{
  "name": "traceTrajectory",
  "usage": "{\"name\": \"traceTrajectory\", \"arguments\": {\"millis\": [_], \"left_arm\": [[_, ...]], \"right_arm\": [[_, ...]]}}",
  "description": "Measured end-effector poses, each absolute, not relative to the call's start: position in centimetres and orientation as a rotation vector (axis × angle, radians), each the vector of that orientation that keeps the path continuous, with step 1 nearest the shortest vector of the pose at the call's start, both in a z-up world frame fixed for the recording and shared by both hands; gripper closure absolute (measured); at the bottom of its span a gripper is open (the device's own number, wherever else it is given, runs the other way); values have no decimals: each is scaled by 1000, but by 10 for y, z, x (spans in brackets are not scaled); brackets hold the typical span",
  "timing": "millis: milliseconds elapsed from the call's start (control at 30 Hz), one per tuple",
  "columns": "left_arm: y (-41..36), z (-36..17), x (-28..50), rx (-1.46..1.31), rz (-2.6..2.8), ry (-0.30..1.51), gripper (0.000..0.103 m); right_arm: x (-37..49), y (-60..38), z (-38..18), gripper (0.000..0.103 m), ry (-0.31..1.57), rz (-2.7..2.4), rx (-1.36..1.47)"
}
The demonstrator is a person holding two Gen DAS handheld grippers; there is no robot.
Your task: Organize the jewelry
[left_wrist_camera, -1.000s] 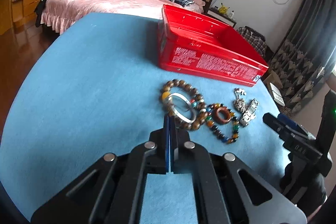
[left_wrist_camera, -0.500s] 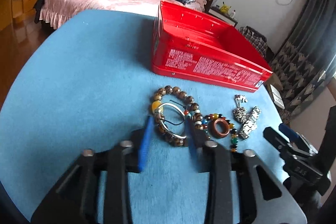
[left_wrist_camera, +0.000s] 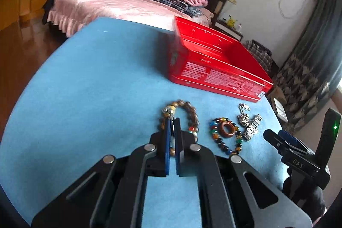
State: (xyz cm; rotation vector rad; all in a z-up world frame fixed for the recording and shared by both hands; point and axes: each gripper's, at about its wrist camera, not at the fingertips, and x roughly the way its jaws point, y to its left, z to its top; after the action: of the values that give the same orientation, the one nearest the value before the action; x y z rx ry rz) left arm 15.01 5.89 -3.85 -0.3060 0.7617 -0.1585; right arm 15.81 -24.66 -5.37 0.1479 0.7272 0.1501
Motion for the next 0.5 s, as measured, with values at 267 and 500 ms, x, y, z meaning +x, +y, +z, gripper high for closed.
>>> {"name": "traceTrajectory", "arguments": {"millis": [267, 500], "left_arm": [[69, -34, 135, -346, -163, 708, 101], [48, -7, 127, -365, -320, 583, 101]], "right_arm": [[157, -243, -54, 6, 723, 142, 108], [155, -243, -54, 6, 722, 141, 109]]}}
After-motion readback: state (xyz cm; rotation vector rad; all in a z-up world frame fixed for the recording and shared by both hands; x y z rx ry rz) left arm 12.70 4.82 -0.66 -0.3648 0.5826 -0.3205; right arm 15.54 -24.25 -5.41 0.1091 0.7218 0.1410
